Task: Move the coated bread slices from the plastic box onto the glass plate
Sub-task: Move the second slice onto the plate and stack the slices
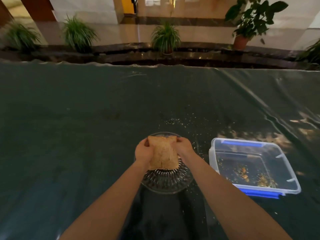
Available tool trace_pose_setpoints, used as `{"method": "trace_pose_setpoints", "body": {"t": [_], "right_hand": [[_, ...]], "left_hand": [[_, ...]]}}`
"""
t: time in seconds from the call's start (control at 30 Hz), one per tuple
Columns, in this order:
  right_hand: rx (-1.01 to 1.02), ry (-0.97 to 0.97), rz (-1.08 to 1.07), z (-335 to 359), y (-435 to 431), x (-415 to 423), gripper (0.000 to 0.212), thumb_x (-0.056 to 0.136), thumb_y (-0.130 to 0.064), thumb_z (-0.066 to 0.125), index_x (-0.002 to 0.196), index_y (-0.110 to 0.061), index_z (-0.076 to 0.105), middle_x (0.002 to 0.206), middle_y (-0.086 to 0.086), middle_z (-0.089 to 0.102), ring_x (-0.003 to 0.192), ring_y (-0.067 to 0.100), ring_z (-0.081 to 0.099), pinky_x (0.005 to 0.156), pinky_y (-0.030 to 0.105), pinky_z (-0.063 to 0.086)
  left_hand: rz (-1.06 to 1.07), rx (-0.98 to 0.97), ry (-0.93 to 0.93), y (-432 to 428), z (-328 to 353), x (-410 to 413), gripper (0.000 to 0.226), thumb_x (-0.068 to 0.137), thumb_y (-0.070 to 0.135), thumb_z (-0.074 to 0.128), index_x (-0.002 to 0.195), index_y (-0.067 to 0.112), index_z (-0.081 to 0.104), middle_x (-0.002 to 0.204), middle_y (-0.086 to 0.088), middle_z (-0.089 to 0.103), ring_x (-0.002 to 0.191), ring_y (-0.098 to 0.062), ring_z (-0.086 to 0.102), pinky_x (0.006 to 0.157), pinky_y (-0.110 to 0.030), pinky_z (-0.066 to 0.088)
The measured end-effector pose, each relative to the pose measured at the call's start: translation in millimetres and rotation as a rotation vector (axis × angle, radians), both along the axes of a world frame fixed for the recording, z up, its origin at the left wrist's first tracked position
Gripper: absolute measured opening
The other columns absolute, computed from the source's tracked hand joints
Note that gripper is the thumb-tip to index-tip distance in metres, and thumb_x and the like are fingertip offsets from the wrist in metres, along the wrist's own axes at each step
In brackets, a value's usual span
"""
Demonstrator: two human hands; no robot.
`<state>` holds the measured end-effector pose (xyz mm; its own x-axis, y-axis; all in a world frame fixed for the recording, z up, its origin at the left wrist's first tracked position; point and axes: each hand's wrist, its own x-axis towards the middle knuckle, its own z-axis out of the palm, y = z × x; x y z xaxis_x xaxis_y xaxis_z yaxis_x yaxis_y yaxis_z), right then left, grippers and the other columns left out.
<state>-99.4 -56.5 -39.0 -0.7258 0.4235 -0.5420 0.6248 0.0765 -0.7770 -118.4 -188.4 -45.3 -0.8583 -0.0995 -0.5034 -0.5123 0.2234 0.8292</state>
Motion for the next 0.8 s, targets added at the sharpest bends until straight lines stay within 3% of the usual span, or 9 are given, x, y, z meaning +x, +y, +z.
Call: {"method": "trace_pose_setpoints", "body": {"t": [0.13,0.23,0.4,0.53,0.67,0.8], "right_hand": [[0.140,-0.012,0.025,-15,-7,-10,0.028,0.091,-0.016,0.048,0.115,-0.006,0.060,0.092,0.007,0.061,0.068,0.014,0.054,0.052,0.021,0.042],[0.302,-0.019,0.080,-21,-7,-15,0.029,0.092,-0.014,0.047,0.117,-0.003,0.056,0.111,0.015,0.064,0.086,0.020,0.055,0.072,0.032,0.048],[0.483,-0.053,0.117,-29,-9,-15,0.036,0.089,-0.016,0.054,0.123,-0.006,0.047,0.129,0.015,0.044,0.115,0.032,0.049,0.095,0.045,0.047],[0.474,-0.085,0.169,-35,-6,-16,0.044,0.090,-0.024,0.055,0.128,-0.006,0.047,0.133,0.015,0.045,0.124,0.030,0.043,0.103,0.044,0.042],[0.403,-0.072,0.221,-38,-1,-16,0.047,0.090,-0.028,0.054,0.131,-0.005,0.048,0.132,0.016,0.051,0.123,0.032,0.048,0.106,0.046,0.041],[0.360,-0.052,0.212,-43,2,-8,0.046,0.087,-0.032,0.053,0.125,-0.007,0.055,0.116,0.010,0.061,0.115,0.033,0.055,0.100,0.048,0.046]], "left_hand": [[-0.050,-0.113,0.038,0,-5,-4,0.040,0.090,0.016,0.056,0.129,0.012,0.058,0.127,-0.007,0.065,0.117,-0.023,0.061,0.098,-0.031,0.048],[-0.085,-0.174,0.054,3,-8,-9,0.039,0.091,0.014,0.053,0.130,0.012,0.057,0.129,-0.008,0.064,0.118,-0.023,0.060,0.092,-0.026,0.046],[-0.189,-0.296,0.041,3,-15,-14,0.046,0.094,0.011,0.045,0.139,0.007,0.049,0.138,-0.016,0.051,0.122,-0.031,0.055,0.105,-0.042,0.047],[-0.255,-0.309,0.011,1,-20,-15,0.048,0.095,0.017,0.044,0.142,0.009,0.045,0.139,-0.015,0.053,0.127,-0.031,0.052,0.108,-0.042,0.044],[-0.239,-0.191,-0.076,1,-19,-11,0.046,0.096,0.027,0.041,0.139,0.013,0.050,0.134,-0.010,0.060,0.124,-0.028,0.055,0.107,-0.043,0.044],[-0.193,-0.097,-0.104,-1,-19,-9,0.043,0.093,0.025,0.046,0.135,0.015,0.054,0.130,-0.005,0.062,0.121,-0.026,0.057,0.104,-0.042,0.048]]}}
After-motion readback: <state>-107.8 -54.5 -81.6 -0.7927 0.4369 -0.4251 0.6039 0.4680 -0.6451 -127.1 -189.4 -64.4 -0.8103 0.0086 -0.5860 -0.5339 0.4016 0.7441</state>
